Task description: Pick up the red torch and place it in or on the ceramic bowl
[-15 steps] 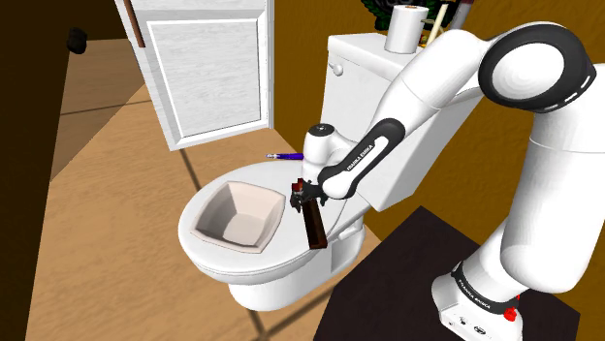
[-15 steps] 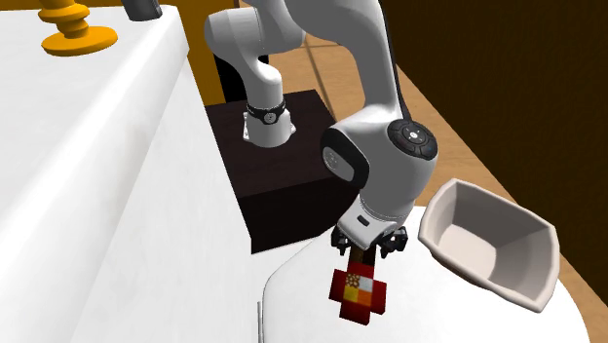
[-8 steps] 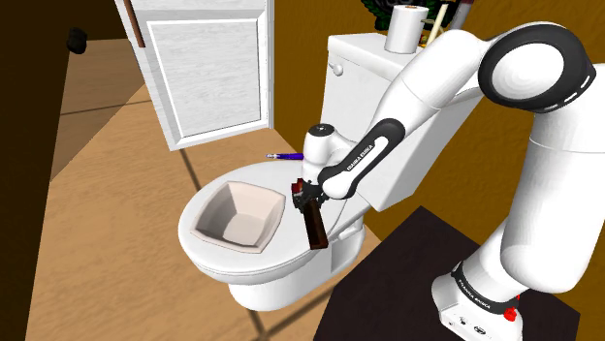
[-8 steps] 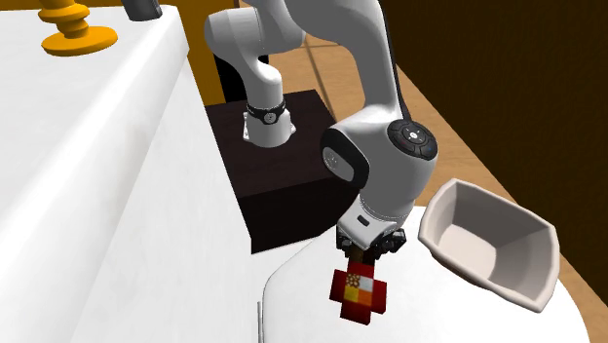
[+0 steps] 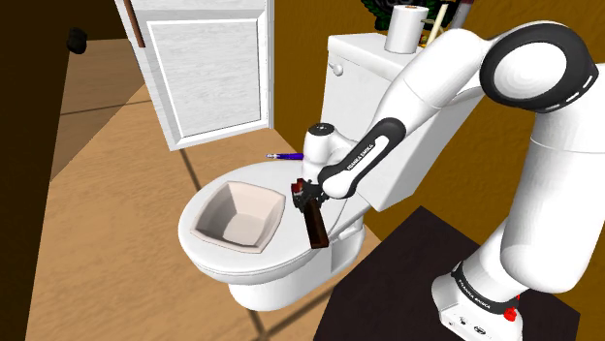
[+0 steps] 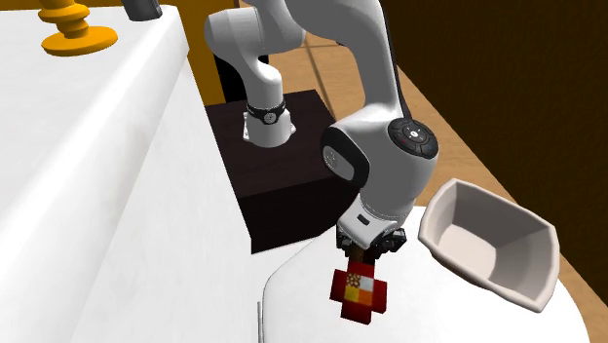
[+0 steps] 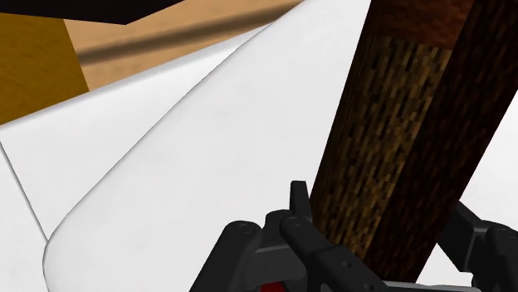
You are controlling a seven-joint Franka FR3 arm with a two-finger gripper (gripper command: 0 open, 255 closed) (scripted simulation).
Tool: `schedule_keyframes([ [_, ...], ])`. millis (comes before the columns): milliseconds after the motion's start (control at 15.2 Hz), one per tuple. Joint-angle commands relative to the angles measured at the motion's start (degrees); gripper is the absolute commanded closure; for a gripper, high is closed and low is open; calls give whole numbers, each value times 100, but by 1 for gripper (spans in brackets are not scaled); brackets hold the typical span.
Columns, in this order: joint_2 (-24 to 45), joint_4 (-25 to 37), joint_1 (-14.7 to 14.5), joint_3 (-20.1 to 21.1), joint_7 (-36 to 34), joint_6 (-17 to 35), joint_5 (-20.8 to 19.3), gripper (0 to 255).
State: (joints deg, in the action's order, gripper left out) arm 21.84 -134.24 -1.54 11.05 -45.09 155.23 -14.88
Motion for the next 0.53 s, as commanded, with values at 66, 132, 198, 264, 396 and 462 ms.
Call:
schedule_keyframes([
  [66, -196, -34, 59, 79, 84, -153, 104, 255],
  [132, -272, -45, 81, 108, 117, -217, 147, 255],
  [198, -349, -54, 101, 137, 151, -281, 190, 255],
  [264, -424, -63, 120, 165, 184, -346, 234, 255],
  [396, -574, -75, 155, 216, 252, -478, 322, 255],
  [462, -648, -80, 171, 239, 285, -545, 366, 255],
])
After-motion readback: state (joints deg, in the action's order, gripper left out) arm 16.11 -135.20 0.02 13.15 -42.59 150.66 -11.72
